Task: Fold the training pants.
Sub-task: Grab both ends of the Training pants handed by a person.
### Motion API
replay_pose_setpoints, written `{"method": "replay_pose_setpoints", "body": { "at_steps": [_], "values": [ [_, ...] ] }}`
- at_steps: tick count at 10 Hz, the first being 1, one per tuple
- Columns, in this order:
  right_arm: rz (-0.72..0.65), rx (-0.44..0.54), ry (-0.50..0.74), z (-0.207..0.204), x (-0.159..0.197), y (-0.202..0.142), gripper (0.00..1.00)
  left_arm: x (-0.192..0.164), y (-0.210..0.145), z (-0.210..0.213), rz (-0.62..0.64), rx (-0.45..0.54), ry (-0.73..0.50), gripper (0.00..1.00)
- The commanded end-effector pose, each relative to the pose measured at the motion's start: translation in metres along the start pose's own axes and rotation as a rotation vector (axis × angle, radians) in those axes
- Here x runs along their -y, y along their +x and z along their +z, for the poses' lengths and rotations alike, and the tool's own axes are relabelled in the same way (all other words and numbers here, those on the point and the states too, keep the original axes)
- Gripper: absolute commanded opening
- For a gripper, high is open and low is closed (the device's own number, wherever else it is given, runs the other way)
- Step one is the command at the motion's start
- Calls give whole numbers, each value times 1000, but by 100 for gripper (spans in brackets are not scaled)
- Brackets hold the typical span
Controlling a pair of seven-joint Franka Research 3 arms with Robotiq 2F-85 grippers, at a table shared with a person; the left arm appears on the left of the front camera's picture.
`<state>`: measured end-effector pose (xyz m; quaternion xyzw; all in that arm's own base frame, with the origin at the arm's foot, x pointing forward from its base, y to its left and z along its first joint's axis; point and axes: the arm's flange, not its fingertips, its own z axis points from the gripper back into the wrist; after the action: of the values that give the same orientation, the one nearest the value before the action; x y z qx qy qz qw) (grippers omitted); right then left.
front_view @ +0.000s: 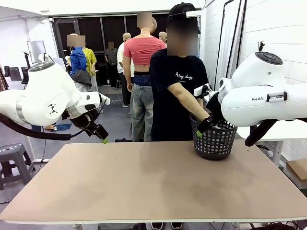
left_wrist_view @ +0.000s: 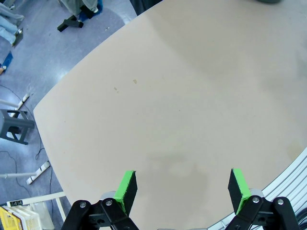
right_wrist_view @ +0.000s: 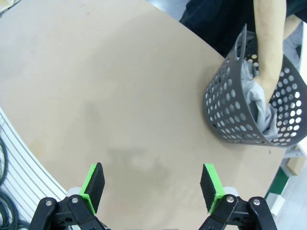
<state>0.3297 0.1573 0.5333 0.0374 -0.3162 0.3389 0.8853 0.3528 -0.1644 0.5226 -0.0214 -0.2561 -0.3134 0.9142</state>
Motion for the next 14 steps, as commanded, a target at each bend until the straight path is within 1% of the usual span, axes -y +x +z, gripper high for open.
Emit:
{"method": "replay_pose_setpoints", "body": {
  "at_steps": [1, 14],
  "values": [
    [0, 1, 3, 0, 0, 0, 100, -1, 2, 0, 2, -1, -1, 100],
    [0, 1, 3, 0, 0, 0, 100, -1, 2, 0, 2, -1, -1, 100]
  ]
}}
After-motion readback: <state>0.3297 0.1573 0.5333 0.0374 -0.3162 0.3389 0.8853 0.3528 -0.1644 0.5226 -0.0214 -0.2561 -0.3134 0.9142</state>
